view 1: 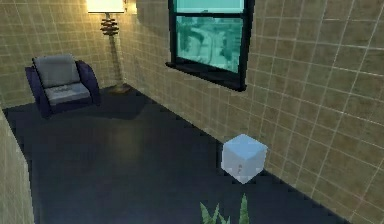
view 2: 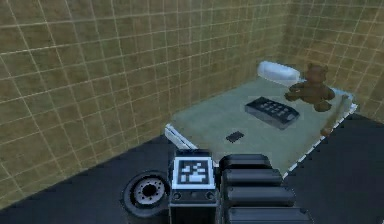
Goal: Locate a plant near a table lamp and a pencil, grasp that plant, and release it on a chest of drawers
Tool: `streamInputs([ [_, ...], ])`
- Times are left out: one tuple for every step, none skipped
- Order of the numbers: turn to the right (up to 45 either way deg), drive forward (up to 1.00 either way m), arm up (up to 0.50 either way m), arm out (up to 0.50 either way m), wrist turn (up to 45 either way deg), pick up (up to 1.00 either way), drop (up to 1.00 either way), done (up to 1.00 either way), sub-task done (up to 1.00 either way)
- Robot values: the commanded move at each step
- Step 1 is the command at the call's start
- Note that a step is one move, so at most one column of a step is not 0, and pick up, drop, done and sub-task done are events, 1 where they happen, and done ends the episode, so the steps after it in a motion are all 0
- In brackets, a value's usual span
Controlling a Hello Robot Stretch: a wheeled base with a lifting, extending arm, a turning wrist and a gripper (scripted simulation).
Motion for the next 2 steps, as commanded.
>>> streamInputs([
  [0.0, 0.45, 0.00, 0.00, 0.0, 0.00, 0.00, 0.00, 0.00],
  [-39.0, 0.00, 0.00, 0.00, 0.0, 0.00, 0.00, 0.00, 0.00],
])
